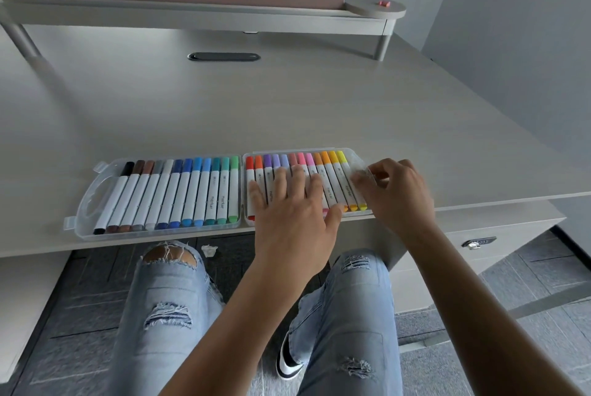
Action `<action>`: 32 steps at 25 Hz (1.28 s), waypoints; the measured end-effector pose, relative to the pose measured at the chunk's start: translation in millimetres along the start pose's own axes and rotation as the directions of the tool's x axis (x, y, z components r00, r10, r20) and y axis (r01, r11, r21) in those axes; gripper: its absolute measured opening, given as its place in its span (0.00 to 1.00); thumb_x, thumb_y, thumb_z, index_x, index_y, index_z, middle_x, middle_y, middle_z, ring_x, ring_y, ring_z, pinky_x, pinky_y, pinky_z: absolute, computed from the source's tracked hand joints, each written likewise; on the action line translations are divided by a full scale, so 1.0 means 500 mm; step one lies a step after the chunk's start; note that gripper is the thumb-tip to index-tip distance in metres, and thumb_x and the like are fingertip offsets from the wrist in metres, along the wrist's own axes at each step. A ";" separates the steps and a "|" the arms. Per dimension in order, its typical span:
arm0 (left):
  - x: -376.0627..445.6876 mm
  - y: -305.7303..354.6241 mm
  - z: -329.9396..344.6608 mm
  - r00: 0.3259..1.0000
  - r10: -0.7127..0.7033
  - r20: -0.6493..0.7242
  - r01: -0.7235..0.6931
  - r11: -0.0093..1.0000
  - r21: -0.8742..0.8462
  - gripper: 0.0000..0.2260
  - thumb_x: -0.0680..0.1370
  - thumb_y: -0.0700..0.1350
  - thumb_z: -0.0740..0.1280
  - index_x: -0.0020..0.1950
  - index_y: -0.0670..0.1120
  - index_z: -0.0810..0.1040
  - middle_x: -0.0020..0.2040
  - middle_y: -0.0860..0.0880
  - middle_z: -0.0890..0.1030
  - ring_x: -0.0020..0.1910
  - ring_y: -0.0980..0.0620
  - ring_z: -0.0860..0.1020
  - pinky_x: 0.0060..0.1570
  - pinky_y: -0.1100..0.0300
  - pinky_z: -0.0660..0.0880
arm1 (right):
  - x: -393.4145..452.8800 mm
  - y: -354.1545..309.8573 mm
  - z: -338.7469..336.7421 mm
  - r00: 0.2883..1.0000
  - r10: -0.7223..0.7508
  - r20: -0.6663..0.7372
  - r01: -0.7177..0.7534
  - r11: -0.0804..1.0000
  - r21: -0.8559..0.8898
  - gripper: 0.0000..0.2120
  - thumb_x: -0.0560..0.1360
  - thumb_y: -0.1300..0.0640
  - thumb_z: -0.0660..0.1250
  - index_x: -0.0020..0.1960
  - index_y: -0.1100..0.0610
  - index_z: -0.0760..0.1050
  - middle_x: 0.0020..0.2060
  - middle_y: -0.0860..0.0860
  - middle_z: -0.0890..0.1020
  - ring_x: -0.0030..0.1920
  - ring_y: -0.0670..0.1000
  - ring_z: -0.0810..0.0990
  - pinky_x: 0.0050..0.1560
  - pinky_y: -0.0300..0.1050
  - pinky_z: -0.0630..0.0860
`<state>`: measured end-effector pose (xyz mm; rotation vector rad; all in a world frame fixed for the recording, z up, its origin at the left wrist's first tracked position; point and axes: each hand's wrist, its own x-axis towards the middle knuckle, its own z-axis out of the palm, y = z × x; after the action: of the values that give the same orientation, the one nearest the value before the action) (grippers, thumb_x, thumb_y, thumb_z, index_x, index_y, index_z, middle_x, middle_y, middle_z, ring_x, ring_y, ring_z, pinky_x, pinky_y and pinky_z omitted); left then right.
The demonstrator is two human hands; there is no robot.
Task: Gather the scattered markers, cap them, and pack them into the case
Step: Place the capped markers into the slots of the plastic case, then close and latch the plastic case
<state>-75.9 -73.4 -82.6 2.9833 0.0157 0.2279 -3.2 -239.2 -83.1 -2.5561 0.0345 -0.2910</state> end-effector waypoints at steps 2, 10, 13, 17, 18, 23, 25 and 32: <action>0.002 0.002 0.001 1.000 0.004 0.007 -0.004 1.000 0.030 0.29 0.82 0.64 0.48 0.79 0.51 0.59 0.81 0.47 0.58 0.80 0.43 0.53 0.75 0.32 0.51 | -0.004 -0.005 0.000 1.000 0.022 0.011 -0.023 0.998 0.059 0.18 0.73 0.35 0.65 0.50 0.48 0.82 0.47 0.48 0.80 0.45 0.51 0.81 0.49 0.51 0.80; -0.002 0.051 0.006 1.000 0.003 -0.014 -0.005 0.992 -0.129 0.36 0.80 0.66 0.39 0.82 0.47 0.55 0.83 0.45 0.52 0.82 0.44 0.47 0.77 0.37 0.44 | 0.006 0.000 -0.057 0.987 0.125 0.099 -0.154 0.902 0.404 0.07 0.77 0.52 0.72 0.43 0.53 0.84 0.35 0.50 0.85 0.32 0.46 0.80 0.34 0.40 0.74; 0.023 0.089 -0.006 0.997 -0.045 -0.068 0.007 0.876 -0.482 0.39 0.77 0.68 0.39 0.82 0.47 0.55 0.83 0.48 0.56 0.82 0.50 0.49 0.79 0.42 0.44 | 0.016 0.013 -0.082 0.974 0.197 0.112 -0.213 0.623 0.753 0.13 0.73 0.56 0.76 0.57 0.56 0.83 0.44 0.54 0.86 0.44 0.50 0.83 0.46 0.47 0.77; 0.068 0.141 -0.025 0.988 -0.143 -0.059 0.009 0.432 -0.902 0.32 0.79 0.67 0.50 0.76 0.49 0.68 0.73 0.49 0.71 0.73 0.52 0.68 0.72 0.48 0.67 | 0.026 -0.012 -0.130 0.991 0.133 -0.021 -0.018 0.288 0.958 0.12 0.76 0.68 0.70 0.58 0.63 0.81 0.47 0.55 0.85 0.49 0.54 0.84 0.56 0.48 0.80; 0.076 0.151 -0.031 0.986 -0.160 -0.037 0.018 0.332 -0.943 0.27 0.81 0.64 0.53 0.73 0.50 0.71 0.69 0.51 0.74 0.67 0.54 0.72 0.65 0.54 0.72 | 0.028 -0.024 -0.141 0.991 0.122 -0.060 0.021 0.300 0.954 0.10 0.76 0.67 0.70 0.57 0.62 0.82 0.47 0.55 0.85 0.50 0.55 0.84 0.58 0.49 0.80; 0.071 0.120 -0.038 0.989 -0.146 -0.030 0.033 0.410 -0.912 0.15 0.84 0.54 0.59 0.66 0.50 0.77 0.61 0.54 0.77 0.56 0.57 0.77 0.55 0.58 0.76 | 0.020 -0.075 -0.151 0.964 -0.076 -0.253 0.250 0.573 0.780 0.12 0.81 0.66 0.65 0.62 0.55 0.78 0.48 0.47 0.85 0.49 0.48 0.85 0.49 0.44 0.82; 0.050 0.073 -0.034 0.988 -0.139 -0.069 0.012 0.511 -0.860 0.17 0.84 0.56 0.59 0.66 0.49 0.77 0.61 0.53 0.78 0.59 0.55 0.77 0.57 0.58 0.77 | 0.012 -0.095 -0.147 0.926 -0.187 -0.327 0.364 0.669 0.648 0.12 0.82 0.66 0.64 0.64 0.57 0.75 0.47 0.45 0.84 0.49 0.46 0.85 0.45 0.41 0.83; -0.014 -0.082 -0.037 0.900 -0.346 -0.265 0.085 0.737 -0.670 0.18 0.80 0.55 0.61 0.59 0.45 0.82 0.56 0.49 0.81 0.51 0.57 0.72 0.50 0.71 0.63 | -0.017 -0.161 -0.099 0.844 -0.398 -0.359 0.511 0.800 0.315 0.20 0.83 0.63 0.62 0.74 0.54 0.70 0.61 0.48 0.83 0.53 0.45 0.83 0.47 0.40 0.84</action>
<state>-85.8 -30.1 -71.5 2.1748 0.2771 0.6302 -25.0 -196.7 -1.0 -2.0604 -0.5042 -0.7607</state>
